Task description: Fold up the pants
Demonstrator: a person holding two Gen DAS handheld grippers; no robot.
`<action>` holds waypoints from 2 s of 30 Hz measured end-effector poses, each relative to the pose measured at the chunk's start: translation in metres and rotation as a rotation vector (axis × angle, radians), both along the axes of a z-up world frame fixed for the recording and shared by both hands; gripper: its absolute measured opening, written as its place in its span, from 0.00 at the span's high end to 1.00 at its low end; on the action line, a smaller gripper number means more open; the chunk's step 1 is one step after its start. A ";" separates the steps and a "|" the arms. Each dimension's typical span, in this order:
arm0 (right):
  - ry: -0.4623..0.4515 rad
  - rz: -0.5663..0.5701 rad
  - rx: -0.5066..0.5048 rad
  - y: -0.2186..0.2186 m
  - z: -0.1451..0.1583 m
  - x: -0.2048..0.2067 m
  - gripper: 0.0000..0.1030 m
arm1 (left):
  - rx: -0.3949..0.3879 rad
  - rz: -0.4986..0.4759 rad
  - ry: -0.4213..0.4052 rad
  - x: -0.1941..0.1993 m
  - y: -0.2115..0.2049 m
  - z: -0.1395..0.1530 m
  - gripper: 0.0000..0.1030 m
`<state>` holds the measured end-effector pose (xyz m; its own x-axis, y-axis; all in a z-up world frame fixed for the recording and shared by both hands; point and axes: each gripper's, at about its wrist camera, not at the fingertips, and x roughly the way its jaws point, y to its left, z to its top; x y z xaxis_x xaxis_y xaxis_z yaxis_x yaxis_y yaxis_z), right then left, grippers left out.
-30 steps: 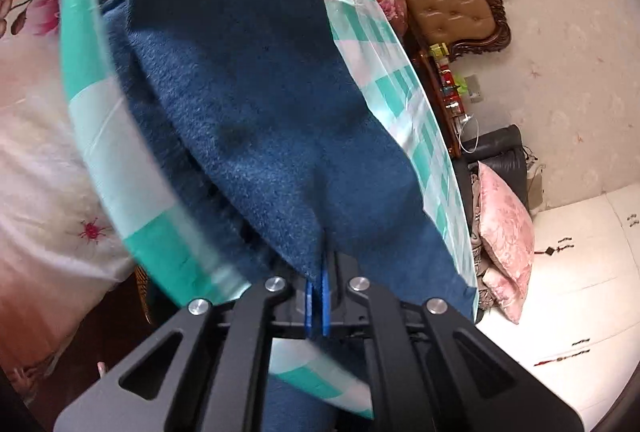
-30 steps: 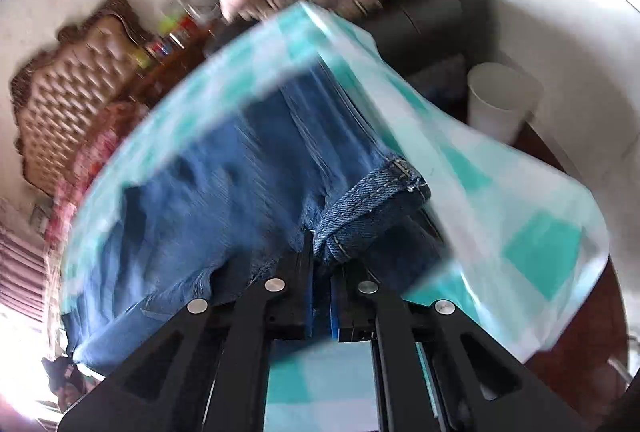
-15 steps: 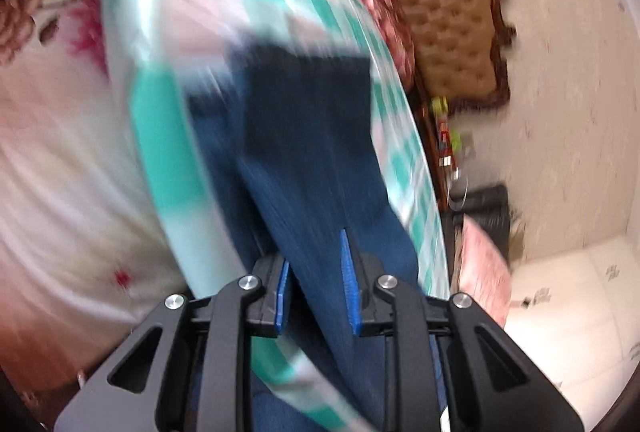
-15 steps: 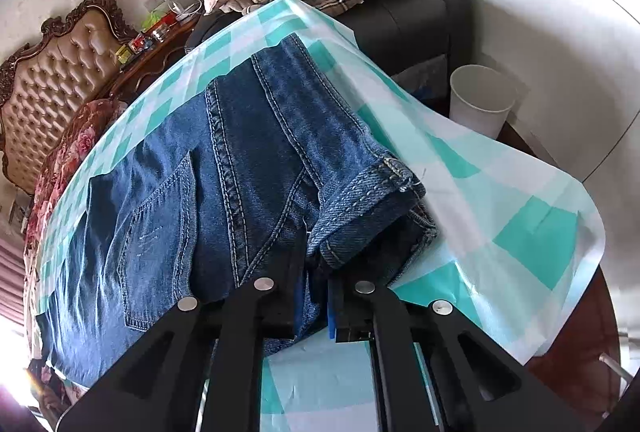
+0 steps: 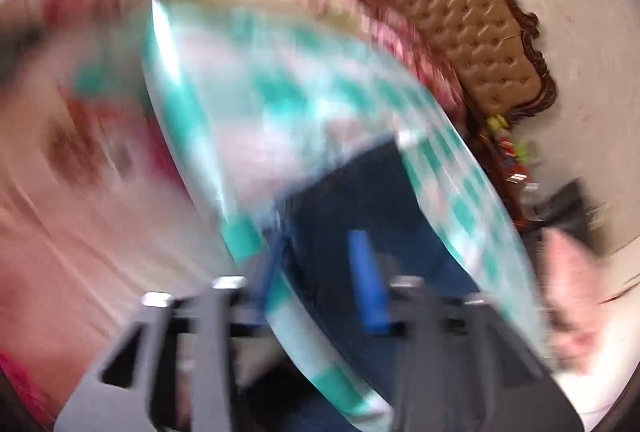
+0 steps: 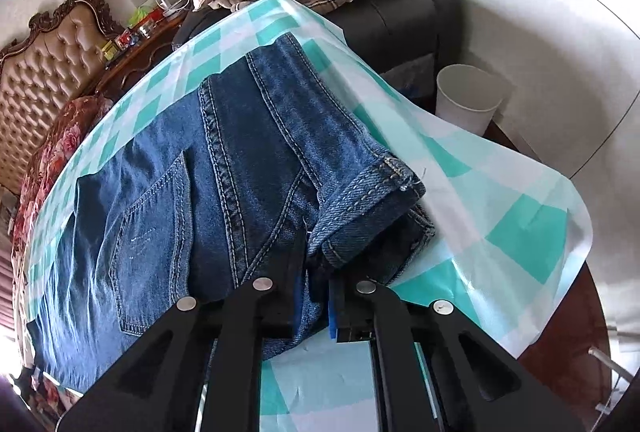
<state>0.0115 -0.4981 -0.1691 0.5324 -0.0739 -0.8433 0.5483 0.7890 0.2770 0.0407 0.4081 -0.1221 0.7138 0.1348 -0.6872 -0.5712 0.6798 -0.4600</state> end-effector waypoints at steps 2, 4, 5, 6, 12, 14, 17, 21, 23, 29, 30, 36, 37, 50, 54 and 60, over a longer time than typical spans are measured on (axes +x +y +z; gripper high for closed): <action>-0.010 -0.055 -0.009 -0.006 0.008 -0.011 0.76 | 0.194 -0.121 -0.054 0.009 -0.039 0.026 0.45; -0.004 -0.106 -0.035 -0.011 0.015 -0.020 0.50 | 0.296 -0.327 -0.063 0.031 -0.087 0.041 0.44; 0.014 -0.177 -0.100 -0.014 0.022 -0.029 0.37 | 0.319 -0.396 -0.070 0.039 -0.104 0.045 0.44; 0.017 -0.207 -0.133 -0.016 0.026 -0.033 0.36 | 0.347 -0.504 -0.081 0.051 -0.134 0.050 0.43; -0.023 -0.085 -0.320 0.021 0.053 -0.012 0.34 | 0.426 -1.057 -0.114 0.115 -0.307 0.041 0.37; -0.039 0.034 -0.378 0.044 0.056 0.010 0.30 | 0.455 -1.189 -0.100 0.134 -0.351 0.028 0.38; -0.039 0.162 -0.424 0.070 0.055 0.043 0.27 | 0.390 -1.297 -0.064 0.169 -0.393 0.015 0.49; -0.023 0.275 -0.470 0.091 0.046 0.088 0.27 | 0.424 -1.374 -0.026 0.195 -0.420 0.000 0.57; -0.005 0.320 -0.501 0.099 0.039 0.114 0.27 | 0.516 -1.411 0.057 0.207 -0.438 -0.017 0.92; 0.046 0.294 -0.543 0.083 0.016 0.162 0.26 | 0.493 -1.183 -0.008 0.233 -0.412 -0.005 0.84; 0.039 0.291 -0.538 0.079 0.013 0.164 0.23 | 0.457 -1.236 -0.056 0.221 -0.420 0.001 0.69; 0.024 0.161 -0.503 0.053 0.004 0.165 0.17 | 0.671 -1.459 -0.018 0.191 -0.490 -0.030 0.48; 0.024 0.138 -0.497 0.051 0.006 0.163 0.17 | 0.631 -1.420 -0.021 0.201 -0.484 -0.029 0.40; 0.104 0.198 -0.590 0.086 -0.003 0.157 0.14 | 0.696 -1.108 0.088 0.234 -0.435 -0.037 0.26; 0.091 0.022 -0.544 0.061 0.011 0.132 0.14 | 0.594 -0.890 0.050 0.226 -0.371 -0.017 0.28; -0.013 0.069 -0.448 0.100 0.031 0.094 0.14 | 0.612 -1.098 0.091 0.204 -0.376 -0.038 0.25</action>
<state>0.1055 -0.3980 -0.1378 0.5593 -0.3942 -0.7292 0.4888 0.8673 -0.0940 0.2448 0.0319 -0.1599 0.6047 -0.1857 -0.7745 0.4161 0.9028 0.1085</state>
